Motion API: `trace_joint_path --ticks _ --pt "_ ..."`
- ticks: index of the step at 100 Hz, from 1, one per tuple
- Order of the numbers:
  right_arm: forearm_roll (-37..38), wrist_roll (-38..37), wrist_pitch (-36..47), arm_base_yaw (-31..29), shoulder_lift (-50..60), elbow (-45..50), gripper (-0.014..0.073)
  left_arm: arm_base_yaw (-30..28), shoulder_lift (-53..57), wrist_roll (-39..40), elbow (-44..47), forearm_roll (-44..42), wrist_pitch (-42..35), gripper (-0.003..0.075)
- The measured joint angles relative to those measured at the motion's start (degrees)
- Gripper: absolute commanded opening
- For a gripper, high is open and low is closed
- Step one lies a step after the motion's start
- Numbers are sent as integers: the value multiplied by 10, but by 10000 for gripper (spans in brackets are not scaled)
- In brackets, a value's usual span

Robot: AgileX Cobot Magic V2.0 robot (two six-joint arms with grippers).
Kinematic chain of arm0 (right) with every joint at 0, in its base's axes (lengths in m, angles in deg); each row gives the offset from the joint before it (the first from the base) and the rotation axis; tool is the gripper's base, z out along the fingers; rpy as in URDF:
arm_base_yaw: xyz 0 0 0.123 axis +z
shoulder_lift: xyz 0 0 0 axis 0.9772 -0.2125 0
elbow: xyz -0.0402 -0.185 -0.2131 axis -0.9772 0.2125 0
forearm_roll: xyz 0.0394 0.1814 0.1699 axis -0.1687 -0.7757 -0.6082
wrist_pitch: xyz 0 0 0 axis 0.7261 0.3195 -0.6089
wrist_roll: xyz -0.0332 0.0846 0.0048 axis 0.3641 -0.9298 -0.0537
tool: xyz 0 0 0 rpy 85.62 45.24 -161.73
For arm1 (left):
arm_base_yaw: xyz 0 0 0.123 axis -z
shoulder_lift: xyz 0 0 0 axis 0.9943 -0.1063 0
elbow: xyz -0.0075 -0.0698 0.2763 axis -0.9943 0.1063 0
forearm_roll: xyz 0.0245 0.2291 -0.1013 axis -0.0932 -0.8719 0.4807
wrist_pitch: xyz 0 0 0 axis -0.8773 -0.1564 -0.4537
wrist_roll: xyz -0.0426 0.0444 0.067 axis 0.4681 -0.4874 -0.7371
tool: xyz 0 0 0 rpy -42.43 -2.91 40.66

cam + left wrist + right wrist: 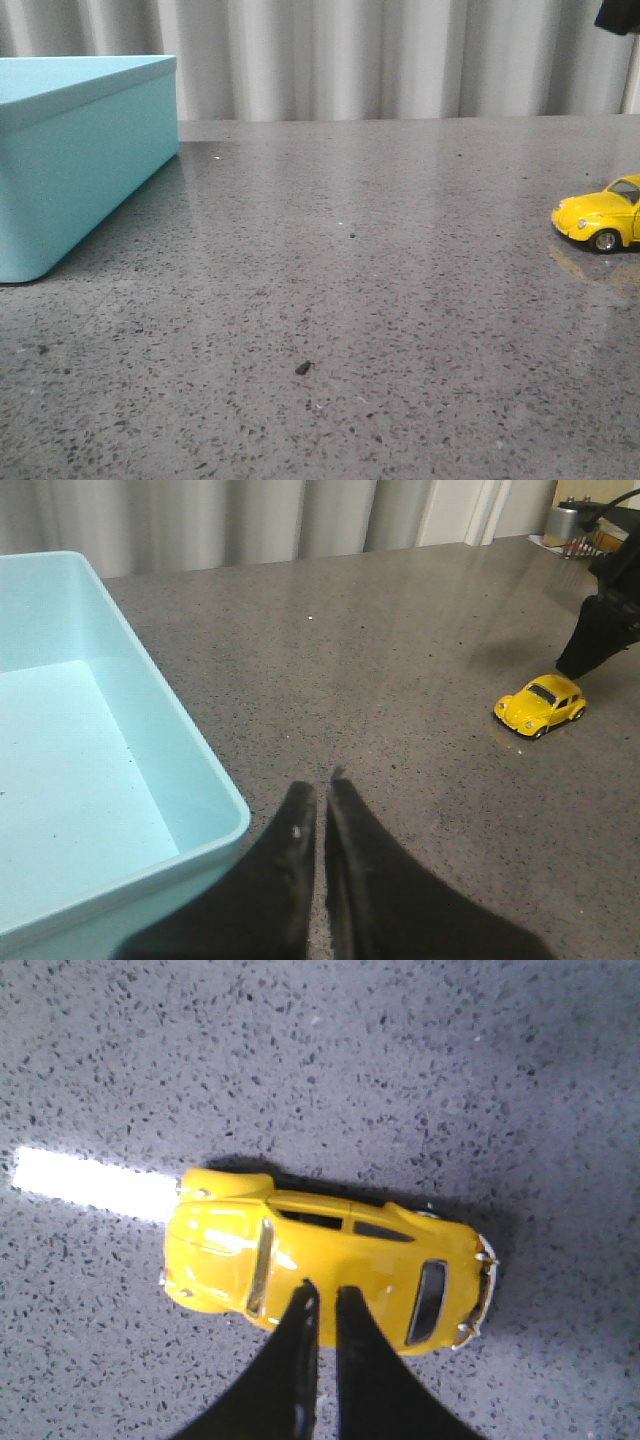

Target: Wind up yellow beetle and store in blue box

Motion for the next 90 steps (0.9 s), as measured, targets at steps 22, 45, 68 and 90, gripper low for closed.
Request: trace_joint_path --ticks 22,45,68,90 --pt "-14 0 12 0 -4 0 -41 0 0 0 4 -1 -12 -21" --pt "-23 0 13 0 -4 0 -41 0 0 0 24 -1 -19 -21" --pt "-25 0 13 0 -4 0 -41 0 0 0 25 -1 -27 -21" --pt "-25 0 13 0 -17 0 -41 0 0 0 25 -1 -30 -21"
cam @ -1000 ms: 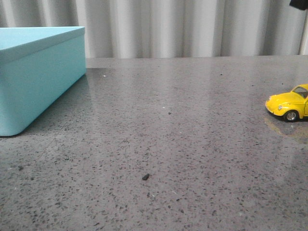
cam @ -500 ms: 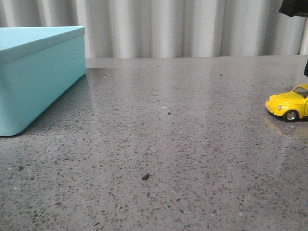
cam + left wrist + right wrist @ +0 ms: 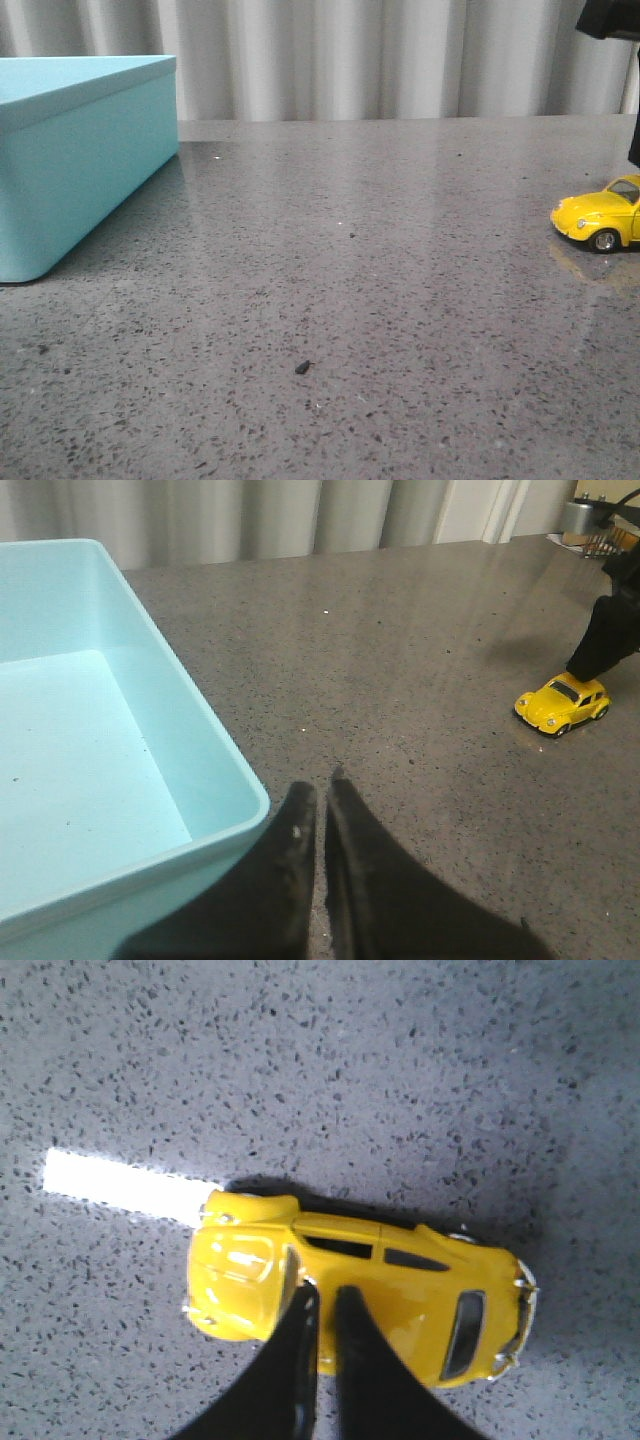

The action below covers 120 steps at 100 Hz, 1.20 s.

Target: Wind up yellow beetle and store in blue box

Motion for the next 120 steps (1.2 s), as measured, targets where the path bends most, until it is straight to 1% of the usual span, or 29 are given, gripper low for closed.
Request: trace_joint_path --ticks 76,92,120 --pt "-5 0 -14 0 -13 -8 -41 0 0 0 0 0 -4 -21" --pt "4 0 -14 0 -13 -8 -41 0 0 0 0 0 -7 -21" --pt "49 -4 -24 -6 -21 -12 -41 0 0 0 0 0 -9 -21"
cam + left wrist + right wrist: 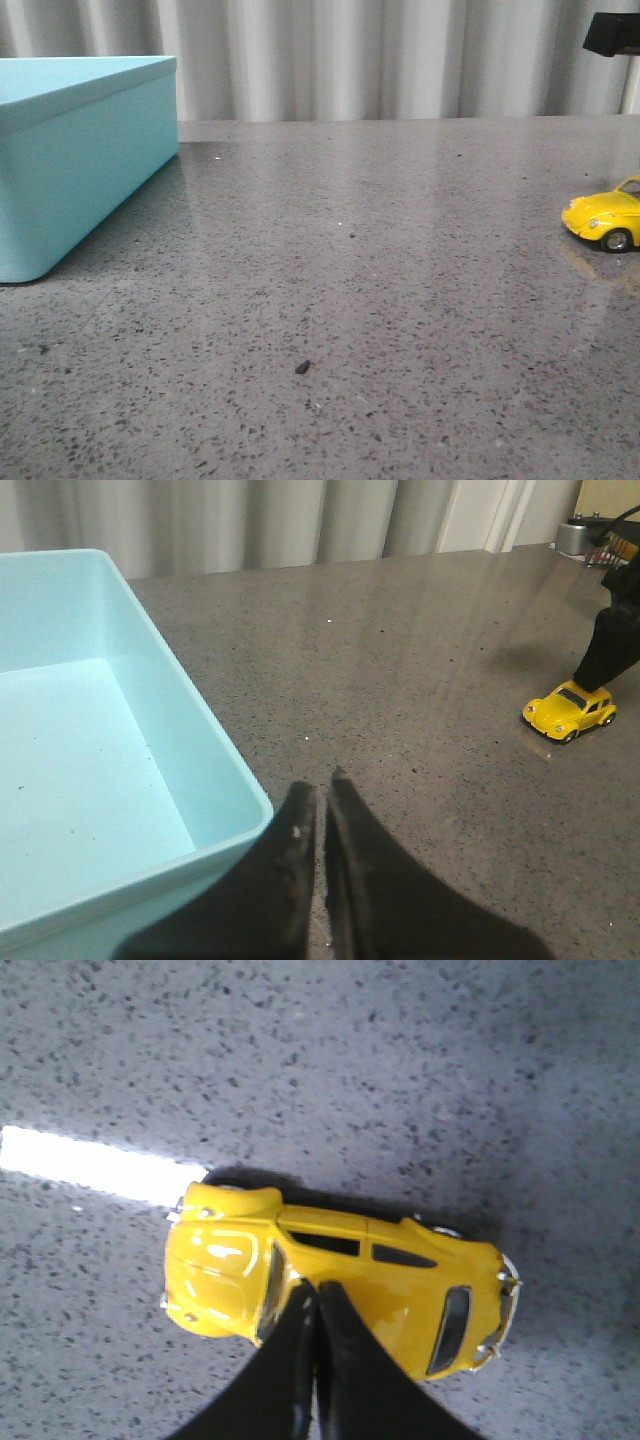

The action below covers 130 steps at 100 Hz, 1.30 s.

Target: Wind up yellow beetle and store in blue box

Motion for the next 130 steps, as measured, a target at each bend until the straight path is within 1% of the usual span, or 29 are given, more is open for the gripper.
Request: trace_joint_path --ticks 36,61,72,83,101,119,130 --pt "81 -30 -12 -62 -4 -3 -41 0 0 0 0 0 -2 -21" --pt "80 -35 0 -65 1 -3 -41 0 0 0 0 0 -2 -21" --pt "75 -36 35 -59 21 3 -41 0 0 0 0 0 -2 -21" --pt "75 -36 61 -27 79 3 -41 0 0 0 0 0 -3 -21" --pt "49 -36 75 62 218 3 -41 0 0 0 0 0 -3 -21" --pt "23 -36 162 160 377 30 -41 0 0 0 0 0 -3 -21" --pt "22 -36 193 199 470 56 -41 0 0 0 0 0 -3 -21"
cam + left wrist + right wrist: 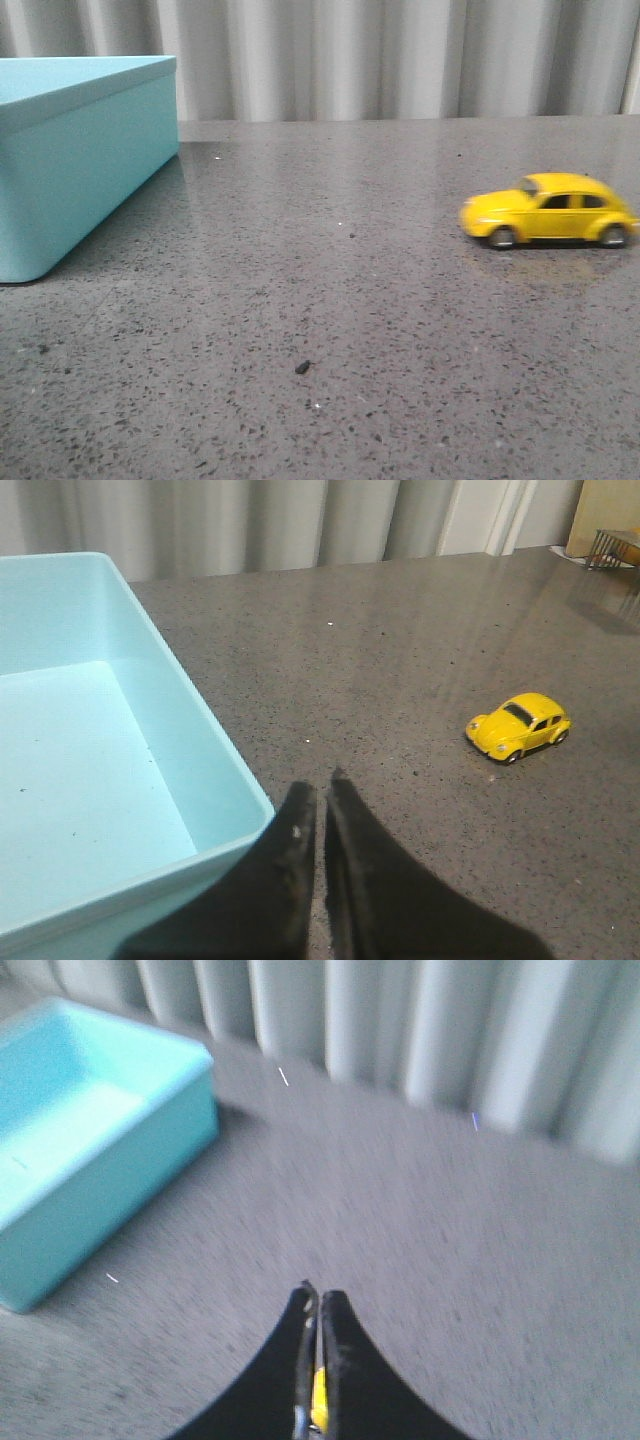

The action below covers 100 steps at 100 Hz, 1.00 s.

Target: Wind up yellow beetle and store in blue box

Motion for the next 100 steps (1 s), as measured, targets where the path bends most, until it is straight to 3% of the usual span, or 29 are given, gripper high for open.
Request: trace_joint_path --ticks 32,58,100 --pt "0 18 -21 18 191 87 -41 0 0 0 0 0 -14 -21" --pt "0 63 -23 18 273 118 -41 0 -30 -27 -9 0 -42 -21" --pt "0 75 -14 18 281 158 -43 0 -253 -251 -217 -18 133 -20"
